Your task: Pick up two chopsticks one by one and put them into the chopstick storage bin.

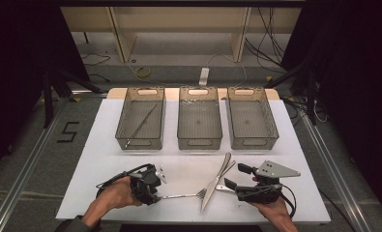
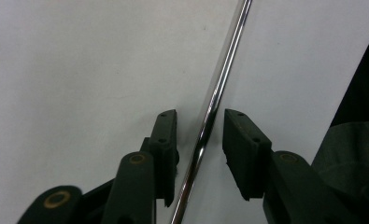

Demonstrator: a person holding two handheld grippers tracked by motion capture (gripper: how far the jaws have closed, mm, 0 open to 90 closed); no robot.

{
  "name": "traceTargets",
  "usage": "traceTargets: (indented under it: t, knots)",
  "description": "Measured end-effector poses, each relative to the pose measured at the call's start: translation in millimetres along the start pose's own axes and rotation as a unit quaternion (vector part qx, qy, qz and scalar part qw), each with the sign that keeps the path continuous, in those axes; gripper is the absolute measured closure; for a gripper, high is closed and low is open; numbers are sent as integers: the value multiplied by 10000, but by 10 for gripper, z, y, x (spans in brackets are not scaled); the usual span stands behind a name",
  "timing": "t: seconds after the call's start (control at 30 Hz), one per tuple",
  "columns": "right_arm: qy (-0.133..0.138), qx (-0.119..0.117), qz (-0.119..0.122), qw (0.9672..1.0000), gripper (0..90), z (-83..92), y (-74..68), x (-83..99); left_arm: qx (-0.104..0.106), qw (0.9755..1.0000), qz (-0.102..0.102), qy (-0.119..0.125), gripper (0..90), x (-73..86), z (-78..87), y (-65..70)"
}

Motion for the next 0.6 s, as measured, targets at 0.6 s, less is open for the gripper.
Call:
traceTargets:
  t: [0.6]
  knots:
    - [-7, -8, 16, 10000, 269, 4, -4, 0, -46, 9995, -218, -216, 772, -14, -23, 28]
Point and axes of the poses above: each handheld gripper's, and its own axes: z roughly backward along the jaws, x roughly out of its underside, y roughly to its right, the point moved 1 cm from there along -z, roughly forward along the jaws, and after that the axes turned 5 degrees about -y, right-handed, at the moved point
